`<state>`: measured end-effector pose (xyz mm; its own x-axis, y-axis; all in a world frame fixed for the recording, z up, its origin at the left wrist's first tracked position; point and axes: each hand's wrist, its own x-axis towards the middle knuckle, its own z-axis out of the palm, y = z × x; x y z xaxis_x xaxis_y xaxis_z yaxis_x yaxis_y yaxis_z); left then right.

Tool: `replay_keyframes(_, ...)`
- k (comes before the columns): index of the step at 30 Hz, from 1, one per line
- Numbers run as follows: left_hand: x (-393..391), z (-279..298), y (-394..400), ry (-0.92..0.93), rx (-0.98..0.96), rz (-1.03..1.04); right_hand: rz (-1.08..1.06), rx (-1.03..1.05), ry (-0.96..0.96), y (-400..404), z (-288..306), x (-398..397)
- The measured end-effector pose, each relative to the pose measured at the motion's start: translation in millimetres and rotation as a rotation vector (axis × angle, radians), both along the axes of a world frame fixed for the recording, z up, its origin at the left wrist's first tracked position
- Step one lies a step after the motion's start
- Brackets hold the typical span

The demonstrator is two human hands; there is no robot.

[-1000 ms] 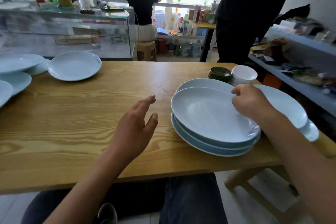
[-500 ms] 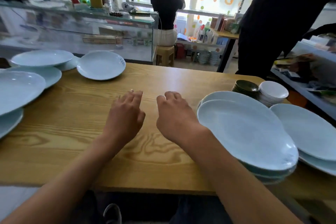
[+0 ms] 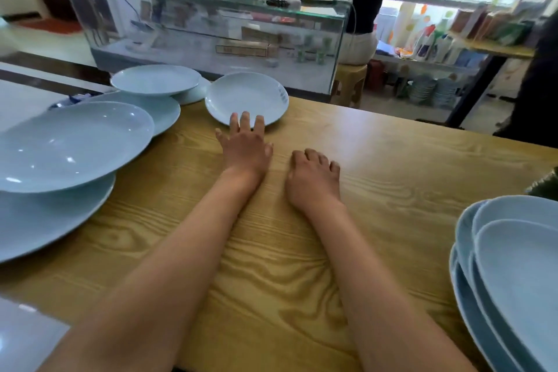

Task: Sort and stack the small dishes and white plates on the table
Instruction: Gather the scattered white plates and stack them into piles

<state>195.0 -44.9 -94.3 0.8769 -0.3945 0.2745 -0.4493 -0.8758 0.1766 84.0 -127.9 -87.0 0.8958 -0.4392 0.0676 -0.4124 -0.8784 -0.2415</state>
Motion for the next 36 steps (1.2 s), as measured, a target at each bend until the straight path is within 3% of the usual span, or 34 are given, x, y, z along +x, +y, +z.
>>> replay_keyframes(11,51,-9,-21,0.171,-0.035,0.05,-0.013,0.035,-0.084,-10,-7,17)
replay_keyframes(18,44,-11,-20,0.038,-0.176,-0.016,-0.01,0.061,-0.104,-12,-8,16)
replay_keyframes(28,-13,-5,11,-0.01,-0.345,-0.109,-0.021,0.107,-0.22,-16,-15,17)
replay_keyframes(33,-35,-7,26,0.018,-0.358,-0.102,-0.073,0.251,-0.332,-12,-6,7)
replay_keyframes(36,-45,-7,35,-0.077,-0.434,-0.133,-0.042,0.359,-0.424,-8,-2,-4)
